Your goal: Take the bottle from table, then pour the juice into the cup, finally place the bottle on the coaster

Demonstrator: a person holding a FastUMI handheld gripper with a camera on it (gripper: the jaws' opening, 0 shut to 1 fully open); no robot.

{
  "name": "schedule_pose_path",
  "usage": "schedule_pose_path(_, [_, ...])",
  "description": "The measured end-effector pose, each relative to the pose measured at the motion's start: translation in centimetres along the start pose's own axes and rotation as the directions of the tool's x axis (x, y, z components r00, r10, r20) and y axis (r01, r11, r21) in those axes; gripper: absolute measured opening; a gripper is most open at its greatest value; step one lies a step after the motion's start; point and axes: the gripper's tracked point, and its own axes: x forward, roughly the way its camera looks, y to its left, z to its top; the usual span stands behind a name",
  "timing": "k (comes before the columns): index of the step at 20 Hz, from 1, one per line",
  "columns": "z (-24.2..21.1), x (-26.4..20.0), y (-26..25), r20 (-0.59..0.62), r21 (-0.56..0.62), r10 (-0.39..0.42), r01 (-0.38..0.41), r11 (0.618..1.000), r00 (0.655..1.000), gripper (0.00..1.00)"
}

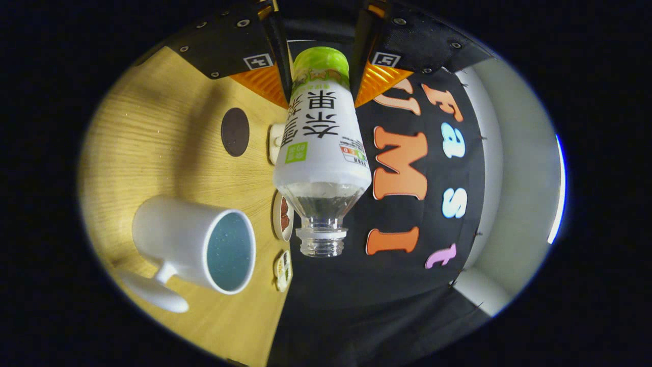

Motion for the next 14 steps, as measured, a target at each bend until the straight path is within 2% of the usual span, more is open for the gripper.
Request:
schedule_pose_path(2, [-0.2,0.3,0.1,0.014,-0.139,0.030,-0.028,0.990,0.999,0.55])
schedule_pose_path(4, [-1.9,1.1,0.4,-0.006,-0.299,0.044,-0.044,0.953,0.999,0.55])
schedule_pose_path(7, [-2.4,2.1,0.0,-0.013,-0.534,0.055,-0.054,0.844,0.998,0.55])
schedule_pose_path(11, [-1.5,2.3,0.2,0.000,-0.696,0.102,-0.073,0.714,0.995,0.55])
schedule_pose_path(14, [-1.0,2.8,0.7,-0.001,-0.799,0.129,-0.078,0.597,0.992,0.55])
